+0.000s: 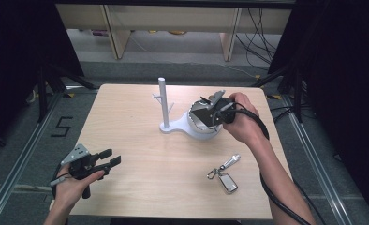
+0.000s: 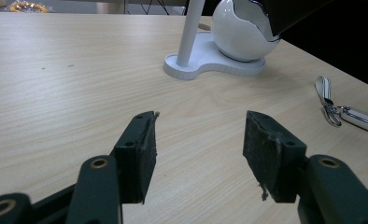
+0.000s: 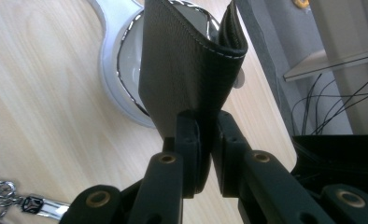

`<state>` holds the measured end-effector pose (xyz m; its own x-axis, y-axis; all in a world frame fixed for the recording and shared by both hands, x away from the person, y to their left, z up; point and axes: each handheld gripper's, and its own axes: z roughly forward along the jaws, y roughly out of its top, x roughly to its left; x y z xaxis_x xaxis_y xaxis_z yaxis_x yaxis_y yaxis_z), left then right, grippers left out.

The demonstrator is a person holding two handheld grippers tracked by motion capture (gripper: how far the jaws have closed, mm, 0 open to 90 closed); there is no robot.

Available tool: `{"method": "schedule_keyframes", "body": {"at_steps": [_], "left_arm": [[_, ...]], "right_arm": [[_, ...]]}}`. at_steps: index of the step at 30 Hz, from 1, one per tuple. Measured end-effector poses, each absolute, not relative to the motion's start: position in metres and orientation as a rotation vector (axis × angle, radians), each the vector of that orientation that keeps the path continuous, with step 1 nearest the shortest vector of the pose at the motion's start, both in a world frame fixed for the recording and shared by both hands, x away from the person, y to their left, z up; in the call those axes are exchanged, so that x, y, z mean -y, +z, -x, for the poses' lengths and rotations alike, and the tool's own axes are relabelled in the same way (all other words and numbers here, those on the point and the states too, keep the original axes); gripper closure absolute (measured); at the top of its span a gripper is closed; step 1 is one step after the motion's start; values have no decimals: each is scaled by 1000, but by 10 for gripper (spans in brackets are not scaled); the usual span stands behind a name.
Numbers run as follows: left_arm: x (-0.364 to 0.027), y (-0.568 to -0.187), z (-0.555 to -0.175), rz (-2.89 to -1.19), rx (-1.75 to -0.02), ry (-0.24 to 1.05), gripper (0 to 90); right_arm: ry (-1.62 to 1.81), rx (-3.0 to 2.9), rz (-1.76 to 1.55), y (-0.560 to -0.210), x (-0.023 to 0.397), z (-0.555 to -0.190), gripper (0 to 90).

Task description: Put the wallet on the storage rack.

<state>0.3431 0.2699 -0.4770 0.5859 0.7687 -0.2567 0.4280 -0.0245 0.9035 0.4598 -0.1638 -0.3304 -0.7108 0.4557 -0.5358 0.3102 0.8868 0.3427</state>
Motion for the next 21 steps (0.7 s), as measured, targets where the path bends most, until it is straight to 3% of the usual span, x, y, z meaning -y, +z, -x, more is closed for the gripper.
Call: {"method": "schedule_keyframes", "body": {"at_steps": [21], "left_arm": [[-269,-478,-343,-1654,-1012,356,433]], "right_arm": [[169,-2497,-397,-339,158,-474,812]]}}
